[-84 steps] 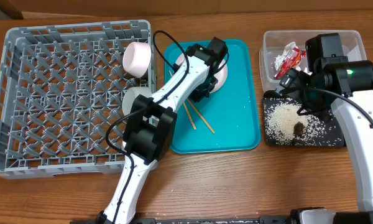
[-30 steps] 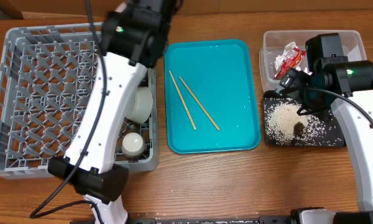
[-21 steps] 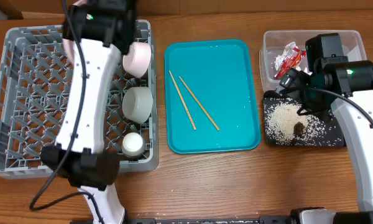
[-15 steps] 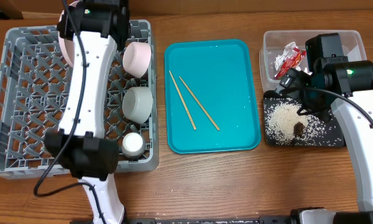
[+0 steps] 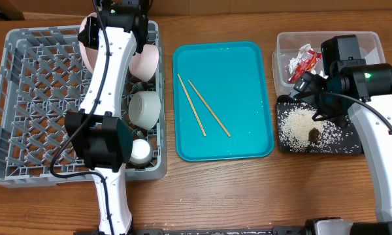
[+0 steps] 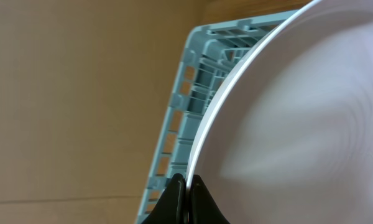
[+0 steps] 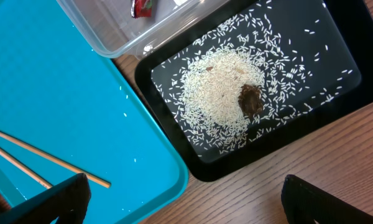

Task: Sort waste into correct bins and load items into the dishwasher
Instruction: 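Stand the white plate upright at the rack's back and open the left gripper, then move the left gripper back to the teal tray and grasp one chopstick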

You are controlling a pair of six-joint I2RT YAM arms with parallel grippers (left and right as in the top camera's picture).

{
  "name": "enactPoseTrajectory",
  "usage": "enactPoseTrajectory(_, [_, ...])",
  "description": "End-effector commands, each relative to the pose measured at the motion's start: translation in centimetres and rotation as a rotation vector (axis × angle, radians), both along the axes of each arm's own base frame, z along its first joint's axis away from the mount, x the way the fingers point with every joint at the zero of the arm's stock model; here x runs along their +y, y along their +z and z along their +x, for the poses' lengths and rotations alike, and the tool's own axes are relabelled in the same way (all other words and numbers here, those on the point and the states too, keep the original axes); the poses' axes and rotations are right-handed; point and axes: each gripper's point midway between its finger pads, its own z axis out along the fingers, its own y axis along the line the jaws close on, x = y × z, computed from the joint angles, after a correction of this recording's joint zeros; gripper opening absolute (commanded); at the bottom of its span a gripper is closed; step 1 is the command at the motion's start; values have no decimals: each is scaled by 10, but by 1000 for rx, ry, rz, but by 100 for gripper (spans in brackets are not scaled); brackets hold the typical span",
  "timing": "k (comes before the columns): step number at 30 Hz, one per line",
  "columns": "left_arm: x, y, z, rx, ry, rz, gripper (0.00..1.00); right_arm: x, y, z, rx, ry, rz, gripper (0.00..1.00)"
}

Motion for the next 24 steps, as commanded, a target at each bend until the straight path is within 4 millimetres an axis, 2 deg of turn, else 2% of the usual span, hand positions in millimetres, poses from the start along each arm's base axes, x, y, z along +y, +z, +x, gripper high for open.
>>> enactPoseTrajectory(1, [-8, -19, 6, -27, 0, -90, 4, -2, 12, 2, -42, -2, -8, 100])
enactPoseTrajectory(6, [-23, -43, 12, 5, -41, -221, 4, -2, 12, 2, -42, -2, -8, 100])
enactPoseTrajectory(9, [-31, -51, 14, 12, -61, -282, 12, -2, 12, 2, -42, -2, -8, 100])
enactPoseTrajectory(12, [-32, -52, 14, 15, -63, -288, 60, -2, 12, 2, -42, -2, -8, 100])
enactPoseTrajectory(13, [-32, -52, 14, 15, -62, -287, 89, -2, 12, 2, -42, -2, -8, 100])
enactPoseTrajectory(14, [-31, -51, 14, 14, -61, -282, 100, -2, 12, 2, -42, -2, -8, 100])
enactPoseTrajectory(17, [-30, -45, 14, 0, -61, -279, 100, -2, 12, 2, -42, -2, -8, 100])
enactPoseTrajectory(19, [-32, -35, 13, -25, -70, -299, 100, -2, 12, 2, -42, -2, -7, 100])
enactPoseTrajectory(22, [-42, -5, 13, -94, -110, -379, 100, -2, 12, 2, -42, -2, -8, 100])
enactPoseTrajectory(24, [-53, 24, 8, -150, -155, -454, 100, -2, 12, 2, -42, -2, -8, 100])
